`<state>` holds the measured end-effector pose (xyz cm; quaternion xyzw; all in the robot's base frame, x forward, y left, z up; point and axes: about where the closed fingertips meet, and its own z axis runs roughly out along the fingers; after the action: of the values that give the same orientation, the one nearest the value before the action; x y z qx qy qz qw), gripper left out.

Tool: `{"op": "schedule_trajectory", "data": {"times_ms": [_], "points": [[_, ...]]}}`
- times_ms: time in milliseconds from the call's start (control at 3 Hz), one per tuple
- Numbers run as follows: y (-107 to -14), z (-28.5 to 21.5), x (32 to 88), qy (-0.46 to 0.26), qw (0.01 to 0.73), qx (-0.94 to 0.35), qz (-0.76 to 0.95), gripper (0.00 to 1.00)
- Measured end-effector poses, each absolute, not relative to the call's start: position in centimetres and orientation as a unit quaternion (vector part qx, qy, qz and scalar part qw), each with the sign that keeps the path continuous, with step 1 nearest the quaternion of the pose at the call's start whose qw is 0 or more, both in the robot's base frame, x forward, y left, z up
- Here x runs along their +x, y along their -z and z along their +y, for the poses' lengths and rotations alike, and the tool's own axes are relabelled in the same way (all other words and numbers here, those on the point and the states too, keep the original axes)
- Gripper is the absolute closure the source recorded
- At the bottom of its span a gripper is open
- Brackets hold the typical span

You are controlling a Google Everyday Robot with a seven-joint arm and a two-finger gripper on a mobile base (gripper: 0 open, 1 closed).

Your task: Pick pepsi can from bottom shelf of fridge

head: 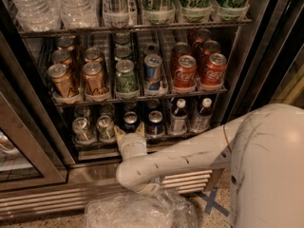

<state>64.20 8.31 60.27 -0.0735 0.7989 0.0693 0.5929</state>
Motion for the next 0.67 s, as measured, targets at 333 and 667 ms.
{"op": "schedule_trajectory", "data": {"times_ms": [333,667], "points": [[-60.27,8.2,64.81,-0.064,0.594,-0.074,0.799,0.29],[-60.46,7.78,65.55,-0.059,0.596,-0.07,0.798,0.29]]}}
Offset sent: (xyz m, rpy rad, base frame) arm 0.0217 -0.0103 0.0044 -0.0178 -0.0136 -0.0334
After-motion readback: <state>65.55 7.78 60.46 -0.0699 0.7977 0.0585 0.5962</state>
